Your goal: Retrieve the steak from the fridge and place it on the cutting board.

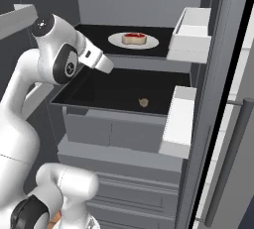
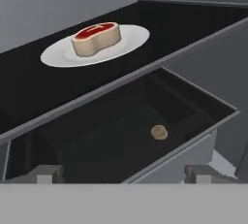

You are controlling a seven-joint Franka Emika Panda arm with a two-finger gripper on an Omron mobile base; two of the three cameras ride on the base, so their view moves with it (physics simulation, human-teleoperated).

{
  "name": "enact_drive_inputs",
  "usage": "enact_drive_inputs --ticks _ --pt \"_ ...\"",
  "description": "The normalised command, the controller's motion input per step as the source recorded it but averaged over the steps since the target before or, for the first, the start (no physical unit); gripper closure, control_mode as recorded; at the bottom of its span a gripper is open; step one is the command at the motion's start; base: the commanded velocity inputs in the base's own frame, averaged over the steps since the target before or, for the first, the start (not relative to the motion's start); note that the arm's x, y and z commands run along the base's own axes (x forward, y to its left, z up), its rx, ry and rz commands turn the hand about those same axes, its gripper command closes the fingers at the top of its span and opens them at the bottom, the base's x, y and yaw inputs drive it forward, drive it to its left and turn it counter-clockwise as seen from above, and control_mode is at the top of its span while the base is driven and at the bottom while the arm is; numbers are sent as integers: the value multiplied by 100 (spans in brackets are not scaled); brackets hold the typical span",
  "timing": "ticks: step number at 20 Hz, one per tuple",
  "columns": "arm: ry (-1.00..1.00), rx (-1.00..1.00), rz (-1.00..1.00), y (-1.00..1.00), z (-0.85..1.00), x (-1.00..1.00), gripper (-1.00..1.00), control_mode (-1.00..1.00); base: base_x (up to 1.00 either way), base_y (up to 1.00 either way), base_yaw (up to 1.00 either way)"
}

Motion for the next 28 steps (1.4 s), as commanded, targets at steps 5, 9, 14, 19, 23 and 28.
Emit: enact_drive_inputs --ticks 5,9,14,19,23,28 --pt "-4 -6 0 0 21 2 -100 -100 0 0 0" --pt "2 -4 -1 -1 41 8 -100 -100 0 0 0" --pt "8 4 0 -5 35 15 -100 -100 0 0 0" --pt "2 4 -1 -4 -1 48 -100 -100 0 0 0" --pt "2 0 0 -1 -19 56 -100 -100 0 0 0" --pt "2 -1 0 0 -17 51 -100 -100 0 0 0"
